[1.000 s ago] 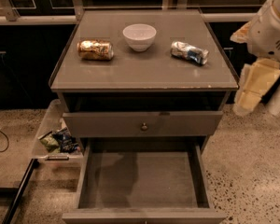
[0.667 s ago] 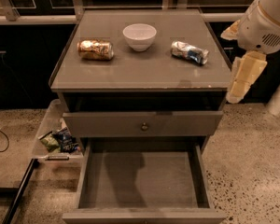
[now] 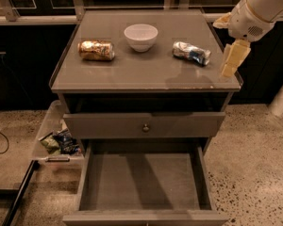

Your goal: Place redbull can into middle drawer

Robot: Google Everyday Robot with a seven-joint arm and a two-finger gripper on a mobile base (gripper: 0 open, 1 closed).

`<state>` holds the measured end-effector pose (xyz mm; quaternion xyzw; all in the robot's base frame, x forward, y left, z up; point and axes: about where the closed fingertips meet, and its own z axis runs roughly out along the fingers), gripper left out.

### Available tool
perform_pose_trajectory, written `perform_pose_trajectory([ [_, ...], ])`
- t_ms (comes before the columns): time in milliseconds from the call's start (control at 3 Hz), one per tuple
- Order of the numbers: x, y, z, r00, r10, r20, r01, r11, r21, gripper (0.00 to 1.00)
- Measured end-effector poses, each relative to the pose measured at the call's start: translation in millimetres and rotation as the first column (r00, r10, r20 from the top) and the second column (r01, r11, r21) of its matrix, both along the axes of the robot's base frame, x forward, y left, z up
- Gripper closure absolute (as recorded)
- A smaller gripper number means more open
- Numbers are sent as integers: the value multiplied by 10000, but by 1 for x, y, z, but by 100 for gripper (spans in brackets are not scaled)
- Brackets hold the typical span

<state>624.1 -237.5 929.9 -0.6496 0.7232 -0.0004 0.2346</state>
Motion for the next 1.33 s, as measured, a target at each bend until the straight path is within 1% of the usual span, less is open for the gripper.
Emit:
perform_pose_trajectory([
  [333, 1, 2, -1, 9999, -88, 83, 88, 9999, -61, 0],
  [667, 24, 0, -5, 9974, -453, 558, 396, 9943, 990, 0],
  [1000, 55, -4, -8, 9916, -1051, 749, 824, 9623, 2593, 0],
  [1333, 77, -9, -9, 9803, -1855, 677, 1450, 9088, 3912, 0],
])
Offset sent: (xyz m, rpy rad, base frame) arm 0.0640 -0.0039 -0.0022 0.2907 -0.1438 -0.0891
